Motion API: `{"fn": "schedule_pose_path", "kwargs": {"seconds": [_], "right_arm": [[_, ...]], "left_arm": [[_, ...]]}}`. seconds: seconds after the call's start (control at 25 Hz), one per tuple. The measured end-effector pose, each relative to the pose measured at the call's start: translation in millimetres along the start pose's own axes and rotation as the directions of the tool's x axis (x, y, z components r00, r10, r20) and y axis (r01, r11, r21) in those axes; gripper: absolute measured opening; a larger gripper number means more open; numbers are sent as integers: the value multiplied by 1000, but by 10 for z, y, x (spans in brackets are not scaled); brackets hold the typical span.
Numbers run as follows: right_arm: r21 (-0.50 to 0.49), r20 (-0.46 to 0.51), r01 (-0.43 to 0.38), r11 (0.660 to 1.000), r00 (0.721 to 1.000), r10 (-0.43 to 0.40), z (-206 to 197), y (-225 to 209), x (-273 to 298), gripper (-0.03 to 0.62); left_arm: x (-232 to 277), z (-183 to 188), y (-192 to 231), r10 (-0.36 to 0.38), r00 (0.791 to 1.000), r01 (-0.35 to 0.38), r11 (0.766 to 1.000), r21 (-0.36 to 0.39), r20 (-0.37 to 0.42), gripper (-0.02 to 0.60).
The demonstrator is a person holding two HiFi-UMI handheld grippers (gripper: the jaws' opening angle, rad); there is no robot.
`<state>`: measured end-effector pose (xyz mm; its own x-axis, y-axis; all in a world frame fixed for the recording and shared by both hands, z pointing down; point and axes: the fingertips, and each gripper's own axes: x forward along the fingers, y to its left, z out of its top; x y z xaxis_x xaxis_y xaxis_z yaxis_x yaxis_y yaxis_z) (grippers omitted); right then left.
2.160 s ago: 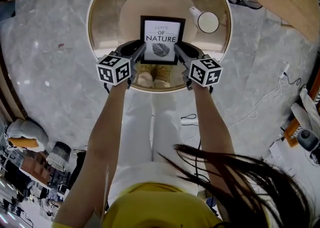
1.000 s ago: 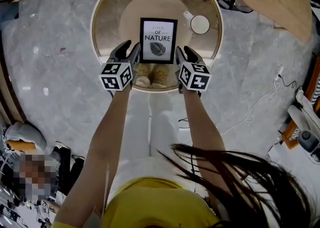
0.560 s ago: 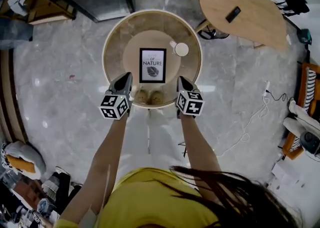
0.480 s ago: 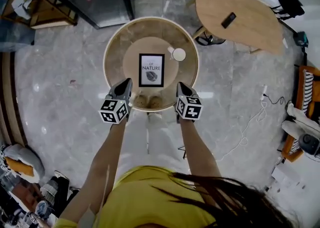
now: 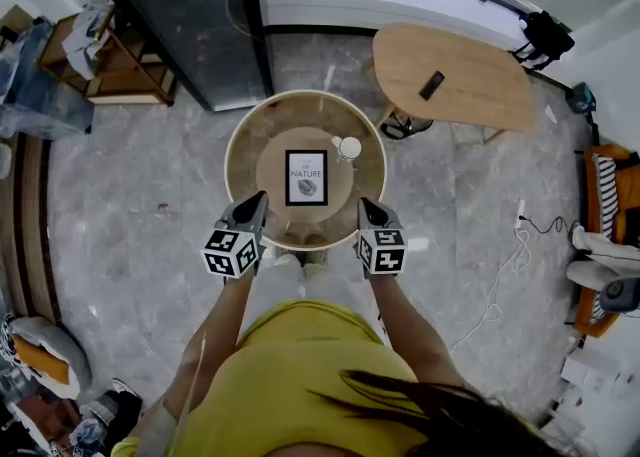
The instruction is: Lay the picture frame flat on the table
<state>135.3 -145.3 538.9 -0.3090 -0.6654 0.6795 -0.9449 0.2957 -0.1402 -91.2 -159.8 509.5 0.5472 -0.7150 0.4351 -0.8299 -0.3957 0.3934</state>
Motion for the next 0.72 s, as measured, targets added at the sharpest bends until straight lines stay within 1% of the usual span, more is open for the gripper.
{"fn": "schedule_pose_path", "kwargs": {"seconds": [0.08, 0.16, 0.28, 0.4, 0.52, 0.64, 0.72], "right_arm": [[-27, 51, 3, 1000, 999, -1, 241, 106, -186, 2], [-54, 114, 7, 999, 993, -1, 490, 215, -383, 2], [-106, 222, 25, 994, 975, 0, 893, 351, -676, 2], [-124, 318, 51, 991, 948, -9, 1256, 423, -955, 2], [-119, 406, 75, 990, 914, -20, 1588, 453, -1197, 2], [-134, 479, 99, 986, 877, -23, 1865, 495, -1401, 2], [-157, 525, 120, 980, 851, -20, 2042, 530, -1536, 2]], "left_arm": [[-134, 240, -75, 17, 999, -17, 1000, 22, 34, -2], [-253, 496, -157, 35, 996, -40, 997, 63, 77, -2], [-414, 905, -290, 48, 986, -67, 991, 118, 160, 0], [-560, 1268, -437, 57, 970, -92, 986, 142, 237, 0], [-664, 1573, -599, 65, 955, -113, 982, 152, 289, 0], [-743, 1817, -785, 43, 942, -103, 981, 165, 332, 0], [-792, 1975, -901, 23, 933, -96, 977, 189, 358, 0]]}}
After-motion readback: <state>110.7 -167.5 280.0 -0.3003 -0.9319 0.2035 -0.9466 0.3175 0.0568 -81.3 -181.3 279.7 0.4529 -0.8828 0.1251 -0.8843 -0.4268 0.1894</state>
